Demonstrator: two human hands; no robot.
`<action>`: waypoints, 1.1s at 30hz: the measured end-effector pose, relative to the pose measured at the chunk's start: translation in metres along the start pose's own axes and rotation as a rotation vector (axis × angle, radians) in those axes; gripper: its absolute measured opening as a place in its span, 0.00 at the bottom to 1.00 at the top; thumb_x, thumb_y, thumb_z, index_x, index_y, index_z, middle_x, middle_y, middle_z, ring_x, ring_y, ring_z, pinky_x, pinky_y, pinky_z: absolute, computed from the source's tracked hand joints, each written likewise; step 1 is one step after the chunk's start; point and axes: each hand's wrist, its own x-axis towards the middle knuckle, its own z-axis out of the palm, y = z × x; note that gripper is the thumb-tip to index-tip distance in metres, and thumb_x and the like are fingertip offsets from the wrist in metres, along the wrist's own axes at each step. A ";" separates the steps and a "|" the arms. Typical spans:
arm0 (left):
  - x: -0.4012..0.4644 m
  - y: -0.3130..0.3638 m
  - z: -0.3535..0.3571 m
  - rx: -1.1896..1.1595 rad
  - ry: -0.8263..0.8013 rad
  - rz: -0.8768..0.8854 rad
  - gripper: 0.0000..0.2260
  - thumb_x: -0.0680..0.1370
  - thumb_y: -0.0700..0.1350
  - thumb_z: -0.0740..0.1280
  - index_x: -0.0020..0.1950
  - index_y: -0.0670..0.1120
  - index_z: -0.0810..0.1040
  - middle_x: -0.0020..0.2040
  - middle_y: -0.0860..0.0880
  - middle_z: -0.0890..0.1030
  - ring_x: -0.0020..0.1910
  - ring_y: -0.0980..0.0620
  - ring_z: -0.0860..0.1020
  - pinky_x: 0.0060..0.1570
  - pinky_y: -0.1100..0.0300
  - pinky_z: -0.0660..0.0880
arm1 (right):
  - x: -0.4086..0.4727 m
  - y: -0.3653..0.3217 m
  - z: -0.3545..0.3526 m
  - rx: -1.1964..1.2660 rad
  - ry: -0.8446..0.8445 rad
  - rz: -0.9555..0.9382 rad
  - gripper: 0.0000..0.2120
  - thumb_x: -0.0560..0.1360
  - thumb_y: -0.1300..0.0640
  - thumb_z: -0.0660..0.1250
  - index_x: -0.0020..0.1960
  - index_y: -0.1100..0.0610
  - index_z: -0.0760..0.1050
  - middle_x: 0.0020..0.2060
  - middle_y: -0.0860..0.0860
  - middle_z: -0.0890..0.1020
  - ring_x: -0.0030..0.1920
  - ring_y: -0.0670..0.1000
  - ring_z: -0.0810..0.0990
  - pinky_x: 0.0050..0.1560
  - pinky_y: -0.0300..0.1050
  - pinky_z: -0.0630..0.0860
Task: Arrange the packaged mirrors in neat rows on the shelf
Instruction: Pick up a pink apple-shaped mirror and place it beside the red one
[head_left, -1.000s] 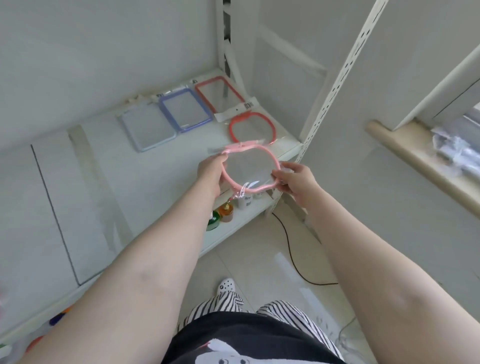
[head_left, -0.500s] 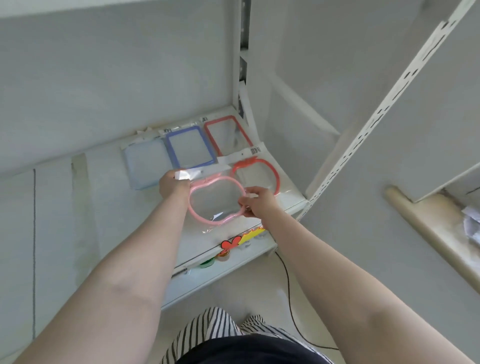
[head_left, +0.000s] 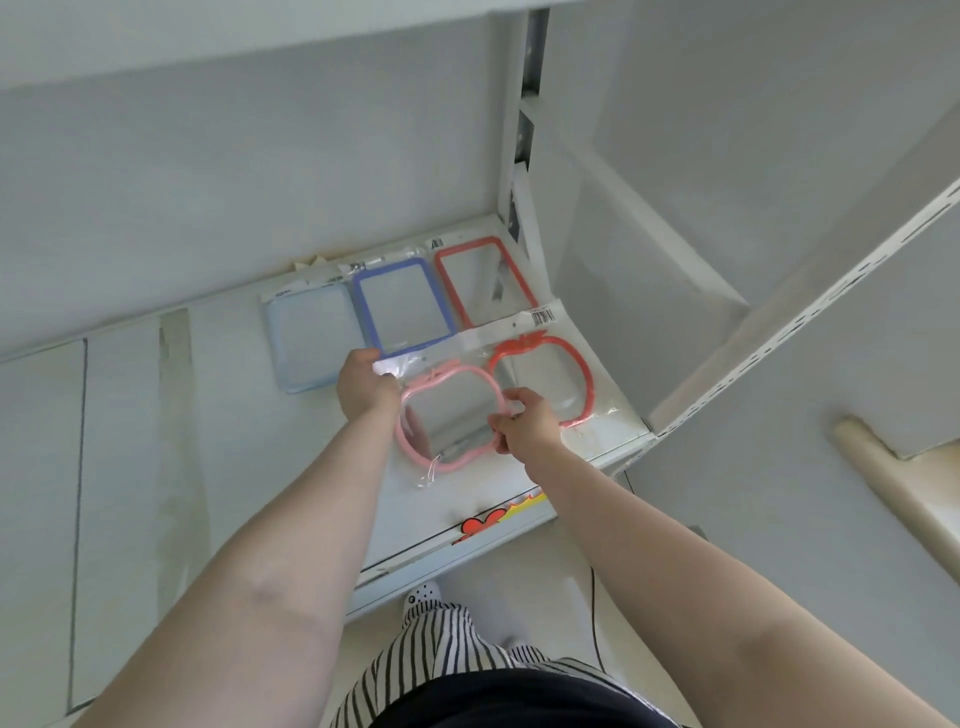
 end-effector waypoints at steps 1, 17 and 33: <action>-0.004 0.001 0.000 0.076 0.015 0.083 0.19 0.73 0.33 0.64 0.63 0.44 0.76 0.64 0.43 0.75 0.61 0.43 0.76 0.61 0.57 0.70 | 0.000 0.000 0.001 -0.010 -0.003 -0.005 0.19 0.75 0.65 0.67 0.65 0.58 0.71 0.32 0.54 0.78 0.27 0.53 0.76 0.45 0.57 0.82; -0.037 -0.006 0.053 0.753 -0.484 0.565 0.24 0.83 0.53 0.49 0.79 0.55 0.48 0.79 0.45 0.40 0.78 0.41 0.37 0.74 0.39 0.39 | 0.001 0.002 -0.033 -0.631 0.304 -0.237 0.12 0.77 0.52 0.62 0.58 0.50 0.78 0.58 0.52 0.76 0.57 0.56 0.76 0.47 0.46 0.73; -0.048 -0.016 0.054 0.831 -0.369 0.513 0.26 0.83 0.54 0.48 0.78 0.54 0.41 0.79 0.46 0.37 0.77 0.42 0.35 0.72 0.32 0.40 | 0.021 0.034 -0.050 -0.773 0.321 -0.143 0.35 0.72 0.39 0.67 0.74 0.44 0.57 0.76 0.56 0.57 0.75 0.59 0.56 0.75 0.56 0.54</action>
